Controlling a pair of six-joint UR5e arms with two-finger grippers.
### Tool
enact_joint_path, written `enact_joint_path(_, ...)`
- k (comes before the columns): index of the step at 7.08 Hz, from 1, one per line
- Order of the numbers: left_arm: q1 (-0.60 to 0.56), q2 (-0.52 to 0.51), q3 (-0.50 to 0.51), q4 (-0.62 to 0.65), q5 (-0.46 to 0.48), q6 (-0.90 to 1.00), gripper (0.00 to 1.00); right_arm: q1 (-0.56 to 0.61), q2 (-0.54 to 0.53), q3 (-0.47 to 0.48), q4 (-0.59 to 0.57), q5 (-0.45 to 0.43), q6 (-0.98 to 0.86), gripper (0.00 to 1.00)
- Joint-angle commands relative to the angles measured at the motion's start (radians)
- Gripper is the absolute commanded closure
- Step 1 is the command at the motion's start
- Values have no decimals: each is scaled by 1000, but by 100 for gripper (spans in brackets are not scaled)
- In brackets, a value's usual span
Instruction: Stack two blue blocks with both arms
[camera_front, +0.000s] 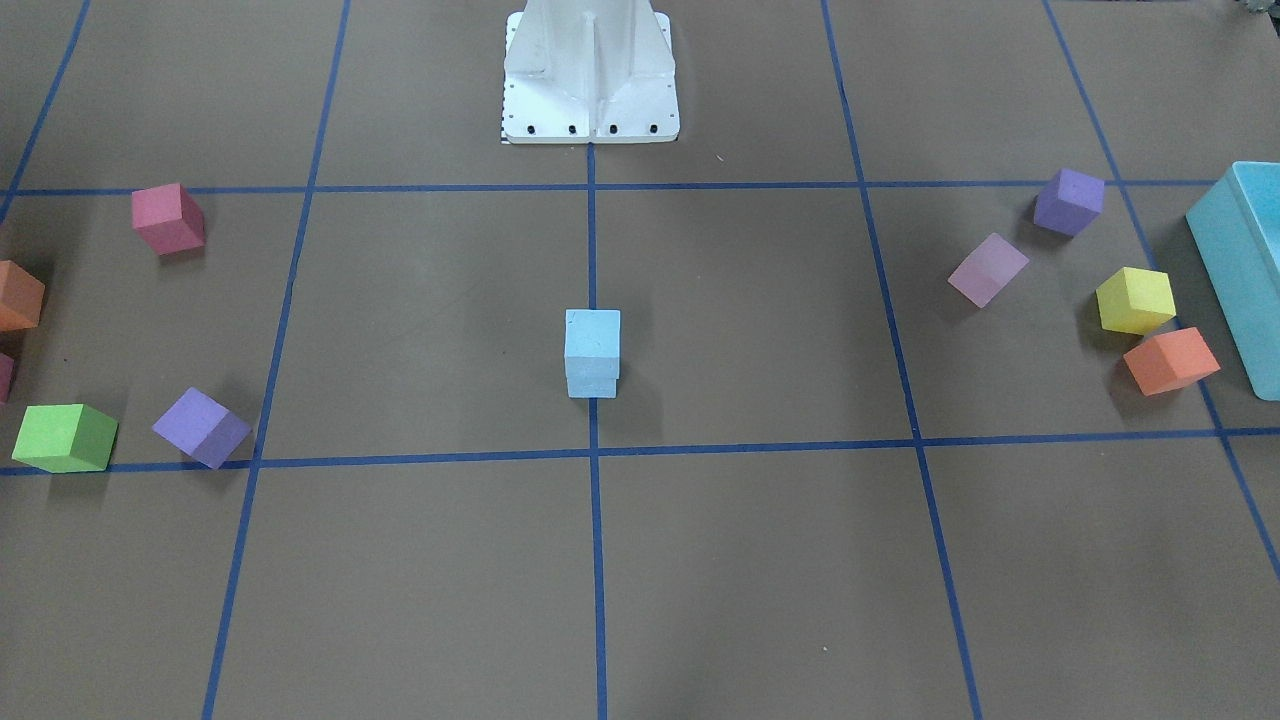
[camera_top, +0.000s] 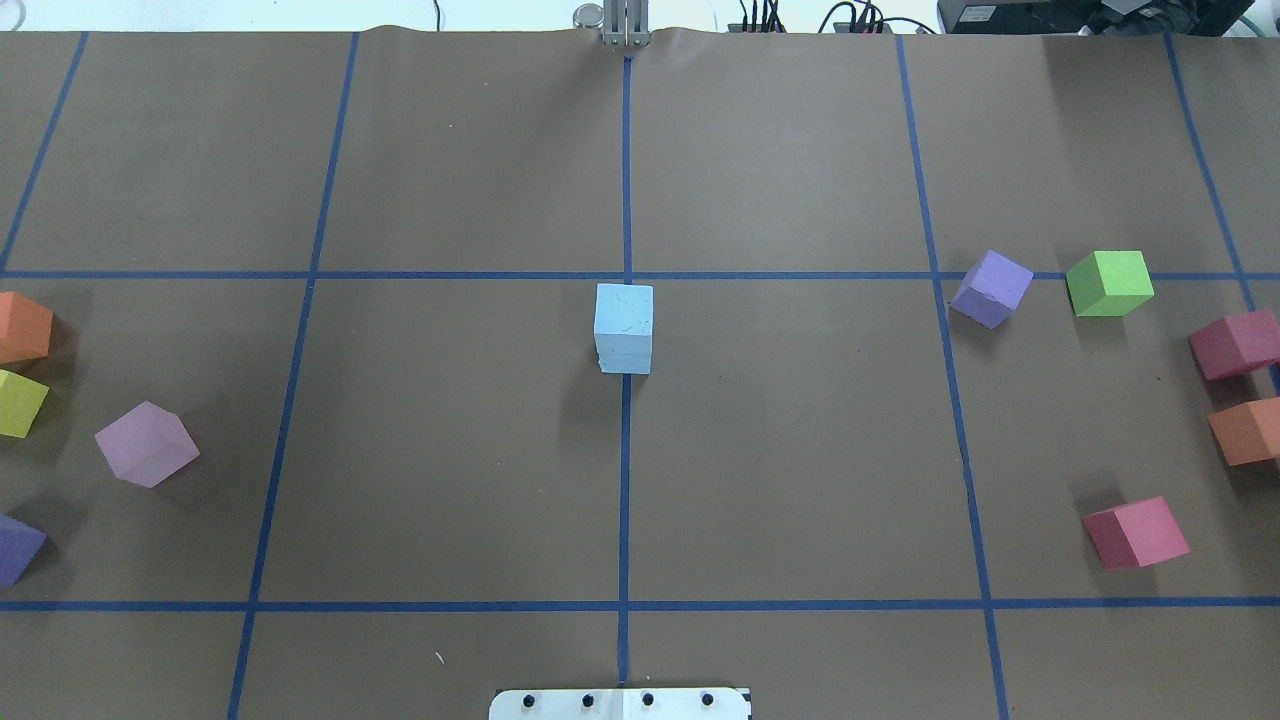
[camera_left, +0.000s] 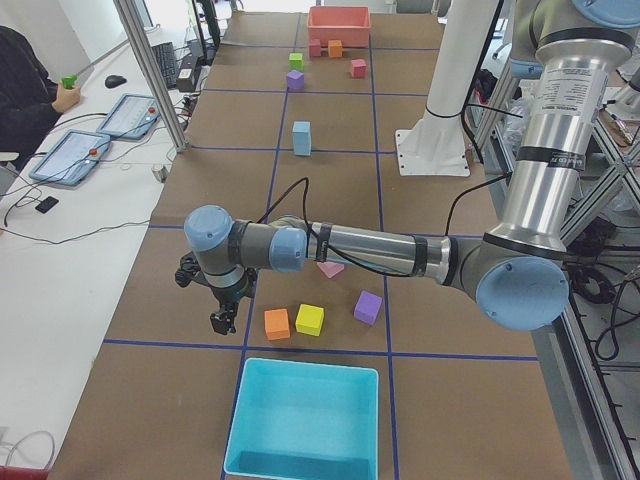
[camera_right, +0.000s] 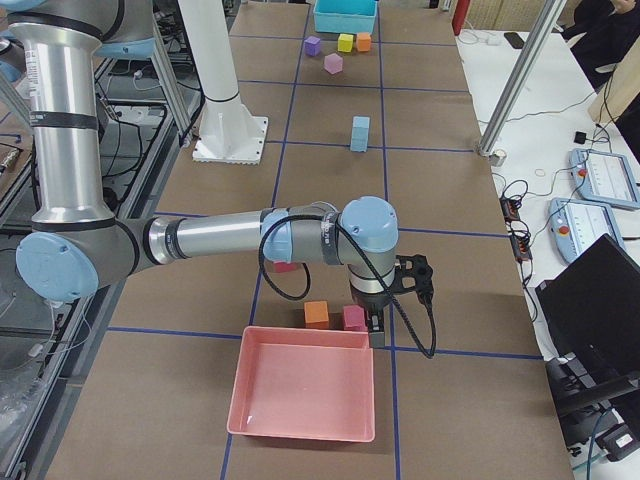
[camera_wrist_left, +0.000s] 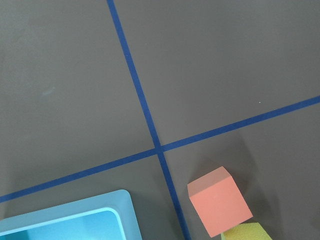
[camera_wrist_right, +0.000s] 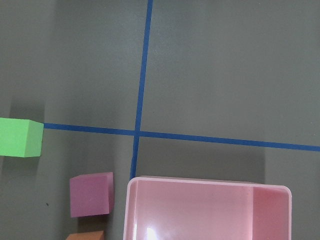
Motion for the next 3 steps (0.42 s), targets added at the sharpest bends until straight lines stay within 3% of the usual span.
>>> enact_joint_path(1, -4, -12, 27, -4, -1, 1, 2, 0, 0, 0, 1, 0, 0, 0)
enact_joint_path(3, -7, -14, 28, -4, -1, -2, 2, 0, 0, 0, -1, 0, 0, 0)
